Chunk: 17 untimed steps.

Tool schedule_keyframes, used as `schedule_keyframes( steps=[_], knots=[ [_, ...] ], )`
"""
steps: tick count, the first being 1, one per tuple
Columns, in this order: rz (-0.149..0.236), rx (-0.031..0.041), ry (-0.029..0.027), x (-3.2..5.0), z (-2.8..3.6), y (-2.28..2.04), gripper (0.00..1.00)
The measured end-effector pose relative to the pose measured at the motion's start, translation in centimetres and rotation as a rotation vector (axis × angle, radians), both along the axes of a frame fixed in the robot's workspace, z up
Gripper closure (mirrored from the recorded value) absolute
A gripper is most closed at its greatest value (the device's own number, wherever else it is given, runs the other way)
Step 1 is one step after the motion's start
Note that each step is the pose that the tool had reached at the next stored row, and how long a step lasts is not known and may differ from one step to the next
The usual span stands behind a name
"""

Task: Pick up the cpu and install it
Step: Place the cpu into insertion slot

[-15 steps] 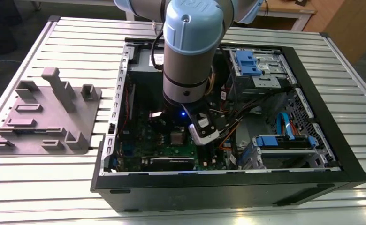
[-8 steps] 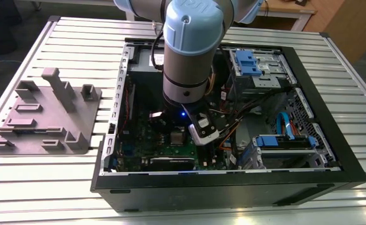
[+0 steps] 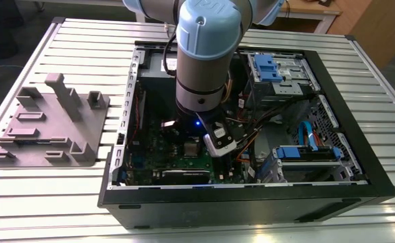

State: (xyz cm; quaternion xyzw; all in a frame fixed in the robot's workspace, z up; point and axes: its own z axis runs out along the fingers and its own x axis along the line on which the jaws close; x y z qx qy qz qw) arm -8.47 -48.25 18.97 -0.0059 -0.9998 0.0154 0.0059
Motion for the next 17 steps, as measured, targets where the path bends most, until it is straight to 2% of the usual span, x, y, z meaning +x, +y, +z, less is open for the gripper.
schedule_keyframes(
  steps=[5,6,10,17],
  knots=[
    [0.000,0.0002,0.0000,0.00,-0.01,0.00,0.54],
    [0.000,0.0001,0.0000,0.00,-0.01,0.00,0.48],
    [0.000,0.0001,0.0000,0.00,0.07,0.00,0.48],
    [0.000,0.0005,0.0001,0.00,1.27,0.00,0.49]
  ],
)
